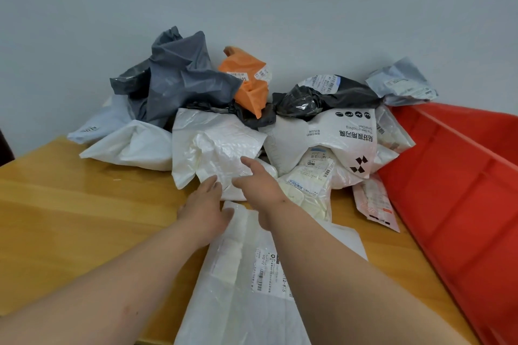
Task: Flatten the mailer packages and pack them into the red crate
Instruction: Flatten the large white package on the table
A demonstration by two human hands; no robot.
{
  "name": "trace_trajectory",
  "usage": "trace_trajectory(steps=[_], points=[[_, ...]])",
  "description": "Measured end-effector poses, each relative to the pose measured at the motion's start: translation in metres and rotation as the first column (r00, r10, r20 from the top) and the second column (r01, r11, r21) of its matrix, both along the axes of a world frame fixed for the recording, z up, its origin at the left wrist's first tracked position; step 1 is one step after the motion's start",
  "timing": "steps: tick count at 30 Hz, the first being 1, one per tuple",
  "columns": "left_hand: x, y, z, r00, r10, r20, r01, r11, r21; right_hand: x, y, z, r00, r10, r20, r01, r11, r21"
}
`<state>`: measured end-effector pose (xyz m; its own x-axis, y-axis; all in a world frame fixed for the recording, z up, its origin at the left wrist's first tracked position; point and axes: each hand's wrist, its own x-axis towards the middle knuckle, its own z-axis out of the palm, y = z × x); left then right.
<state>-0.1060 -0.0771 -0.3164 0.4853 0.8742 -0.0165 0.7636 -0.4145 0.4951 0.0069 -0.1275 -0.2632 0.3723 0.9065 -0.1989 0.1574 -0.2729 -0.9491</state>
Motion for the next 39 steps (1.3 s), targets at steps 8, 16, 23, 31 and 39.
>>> trace_trajectory(steps=[8,16,23,31,39], points=[[-0.018,-0.001,0.001,0.932,0.006,0.363,-0.026,0.998,0.05,-0.004,0.022,0.007,0.897,-0.207,-0.39,0.254,0.964,0.073],[-0.04,-0.006,0.013,0.777,0.315,0.545,-0.442,0.89,0.116,0.011,-0.004,0.013,0.616,-0.312,-0.723,0.502,0.863,0.055],[-0.038,-0.015,0.036,0.822,0.066,0.566,-0.321,0.874,0.364,0.027,-0.042,0.025,0.678,-0.224,-0.7,0.452,0.878,0.157],[-0.04,-0.039,0.071,0.742,0.006,0.671,-0.253,0.928,0.272,0.079,-0.112,0.029,0.681,-0.341,-0.648,0.554,0.819,0.151],[-0.022,-0.08,0.12,0.597,-0.014,0.802,-0.206,0.964,0.17,0.084,-0.145,0.023,0.909,-0.316,-0.273,0.395,0.862,0.317]])
